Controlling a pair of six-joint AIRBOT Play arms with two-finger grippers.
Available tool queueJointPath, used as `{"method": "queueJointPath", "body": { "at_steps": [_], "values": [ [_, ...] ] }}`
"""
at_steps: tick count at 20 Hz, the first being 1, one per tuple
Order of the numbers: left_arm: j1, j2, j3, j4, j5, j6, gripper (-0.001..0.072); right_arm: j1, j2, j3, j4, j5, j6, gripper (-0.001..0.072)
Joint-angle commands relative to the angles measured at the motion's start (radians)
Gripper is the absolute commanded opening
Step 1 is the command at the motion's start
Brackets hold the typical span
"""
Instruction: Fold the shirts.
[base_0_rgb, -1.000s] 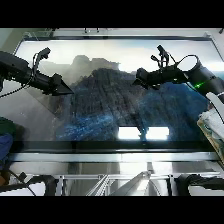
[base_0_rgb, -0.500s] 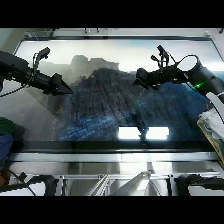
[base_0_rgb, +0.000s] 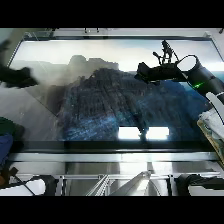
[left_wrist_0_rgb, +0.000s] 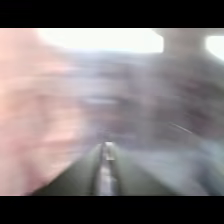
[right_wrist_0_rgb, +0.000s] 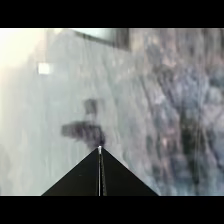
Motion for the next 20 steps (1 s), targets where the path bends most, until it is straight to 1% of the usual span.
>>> {"method": "queueJointPath", "body": {
  "at_steps": [1, 3, 4, 6, 8, 11, 16, 17, 18, 19, 20],
  "values": [
    [0.289, 0.001, 0.035, 0.255, 0.008, -0.05, 0.072, 0.0, -0.002, 0.001, 0.0, -0.027, 0.0, 0.0018],
    [0.46, 0.0, 0.0, 0.251, -0.002, -0.06, 0.072, 0.0, -0.002, 0.001, 0.0, -0.027, 0.0, 0.0018],
    [0.531, 0.0, -0.027, 0.25, -0.028, -0.06, 0.072, 0.0, -0.002, 0.001, 0.0, -0.027, 0.0, 0.0018],
    [0.631, 0.0, -0.095, 0.252, -0.101, -0.059, 0.072, 0.0, -0.003, 0.001, 0.0, -0.027, 0.0, 0.0018],
    [0.686, -0.011, -0.16, 0.254, -0.156, -0.057, 0.072, 0.0, -0.003, 0.001, 0.0, -0.026, 0.0, 0.0018],
    [0.685, -0.093, -0.186, 0.25, -0.136, -0.057, 0.072, 0.0, -0.003, 0.001, 0.0, -0.028, 0.0, 0.0018],
    [0.524, -0.25, -0.084, 0.251, -0.098, -0.057, 0.072, 0.0, -0.003, 0.001, 0.0, -0.026, 0.0, 0.0018],
    [0.482, -0.28, -0.05, 0.251, -0.081, -0.065, 0.0583, 0.0, -0.003, 0.001, 0.0, -0.026, 0.0, 0.0018],
    [0.444, -0.304, -0.014, 0.248, -0.04, -0.072, 0.0056, 0.0, -0.003, 0.001, 0.0, -0.027, 0.0, 0.0018],
    [0.396, -0.323, 0.029, 0.197, -0.008, -0.065, 0.0011, 0.0, -0.003, 0.001, 0.0, -0.027, 0.0, 0.0018],
    [0.349, -0.334, 0.071, 0.092, 0.017, -0.044, 0.0011, 0.0, -0.003, 0.001, 0.0, -0.027, 0.0, 0.0018]
  ]
}}
